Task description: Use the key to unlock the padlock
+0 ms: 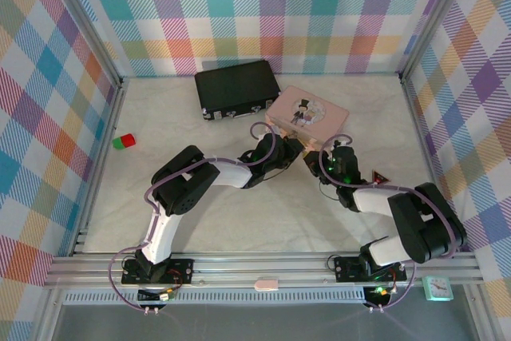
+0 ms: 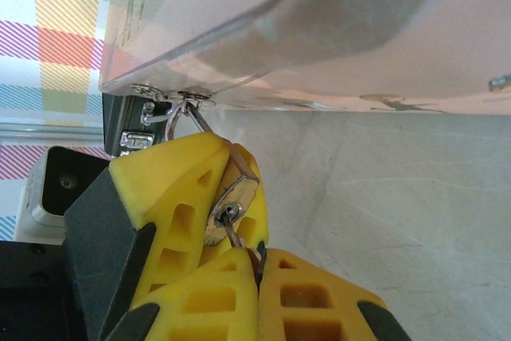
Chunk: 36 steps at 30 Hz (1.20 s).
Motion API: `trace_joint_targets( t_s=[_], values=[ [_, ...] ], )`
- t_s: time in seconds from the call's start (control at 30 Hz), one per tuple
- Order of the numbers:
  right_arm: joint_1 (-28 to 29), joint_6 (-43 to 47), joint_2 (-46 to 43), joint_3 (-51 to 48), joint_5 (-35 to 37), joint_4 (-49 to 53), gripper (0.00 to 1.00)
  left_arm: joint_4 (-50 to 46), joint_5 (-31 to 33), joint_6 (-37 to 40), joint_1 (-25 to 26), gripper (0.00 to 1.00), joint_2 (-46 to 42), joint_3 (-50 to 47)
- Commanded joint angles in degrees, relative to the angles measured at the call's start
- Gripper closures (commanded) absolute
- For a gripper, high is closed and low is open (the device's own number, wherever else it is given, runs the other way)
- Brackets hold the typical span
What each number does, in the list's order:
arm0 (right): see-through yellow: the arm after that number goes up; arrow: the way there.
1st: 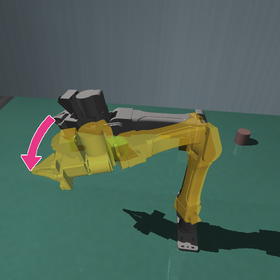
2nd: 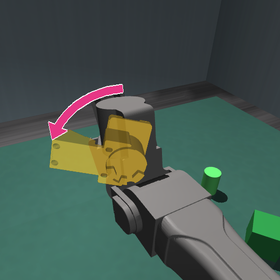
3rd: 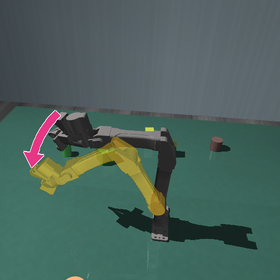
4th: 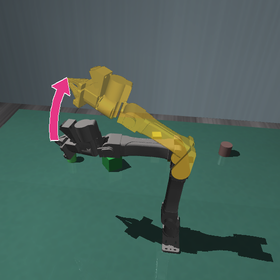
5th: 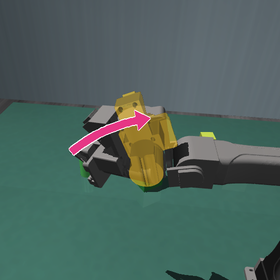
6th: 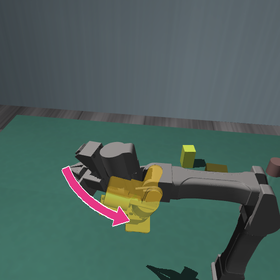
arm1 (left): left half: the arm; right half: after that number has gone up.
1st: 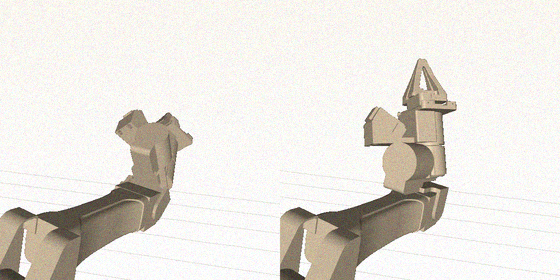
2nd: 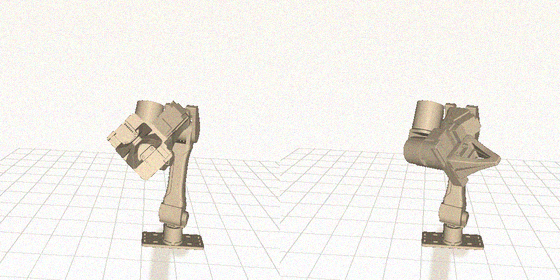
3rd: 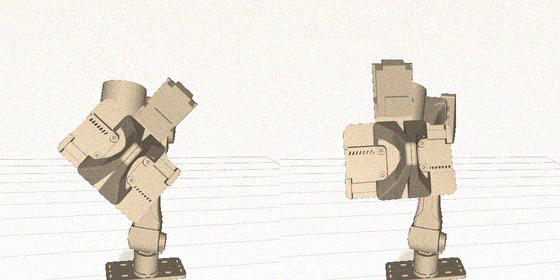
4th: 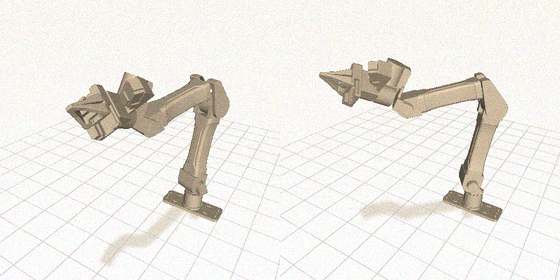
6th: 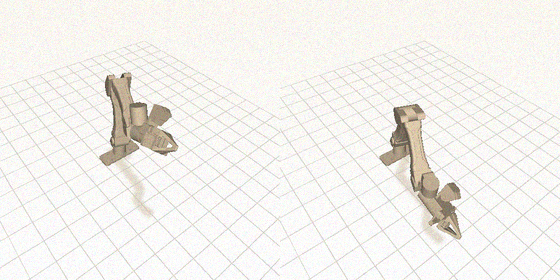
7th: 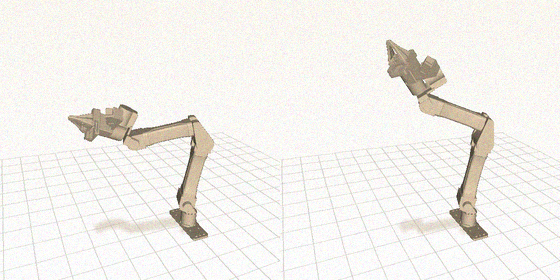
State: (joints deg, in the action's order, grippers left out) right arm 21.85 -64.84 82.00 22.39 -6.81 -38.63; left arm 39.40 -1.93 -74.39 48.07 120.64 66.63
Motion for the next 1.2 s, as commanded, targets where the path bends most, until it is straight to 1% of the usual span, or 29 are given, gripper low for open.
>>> trace_joint_targets(
  t_s=[0.0,0.1,0.13,0.23,0.27,0.37,0.5,0.67,0.93,1.07,1.17],
  values=[
    [0.86,1.06,1.15,2.92,-6.65,-6.18,1.0,7.97,-8.01,-0.31,3.35,1.0,-1.48,2.04],
    [0.09,1.04,0.09,1.85,-5.87,-3.86,1.0,8.33,-7.63,-0.34,3.08,1.0,-1.75,1.23],
    [-0.33,0.99,-0.48,1.34,-5.6,-2.85,1.0,8.33,-7.65,-0.37,3.0,0.98,-1.72,1.05],
    [-1.43,1.04,-1.87,0.02,-4.75,0.25,1.0,8.8,-7.53,-0.85,2.42,0.86,-1.26,0.0],
    [-1.7,1.08,-2.14,-0.6,-4.54,0.5,1.0,9.22,-7.51,-1.01,2.22,0.81,-1.07,-0.5],
    [-2.25,0.9,-2.37,-1.55,-4.54,0.82,1.0,9.77,-7.31,-1.29,1.36,0.69,-1.0,-2.0],
    [-2.25,0.16,-1.65,-1.39,-5.53,0.53,1.0,9.67,-6.81,-0.6,-0.06,0.58,-2.04,-3.98],
    [-2.25,0.0,-0.32,-1.21,-6.13,0.17,1.0,8.62,-5.64,0.65,-1.98,0.52,-3.56,-6.64],
    [-2.23,-1.61,2.86,-1.74,-7.16,-2.36,1.0,8.45,-4.83,1.07,-3.94,0.48,-2.93,-8.22],
    [-2.25,0.6,1.66,-1.74,-8.14,-1.91,1.0,9.71,-5.7,1.48,-5.91,0.47,-3.25,-9.37],
    [-2.3,5.79,0.4,-0.32,-11.01,0.1,1.0,10.8,-8.0,2.09,-7.1,0.48,-3.98,-10.26]
  ],
)
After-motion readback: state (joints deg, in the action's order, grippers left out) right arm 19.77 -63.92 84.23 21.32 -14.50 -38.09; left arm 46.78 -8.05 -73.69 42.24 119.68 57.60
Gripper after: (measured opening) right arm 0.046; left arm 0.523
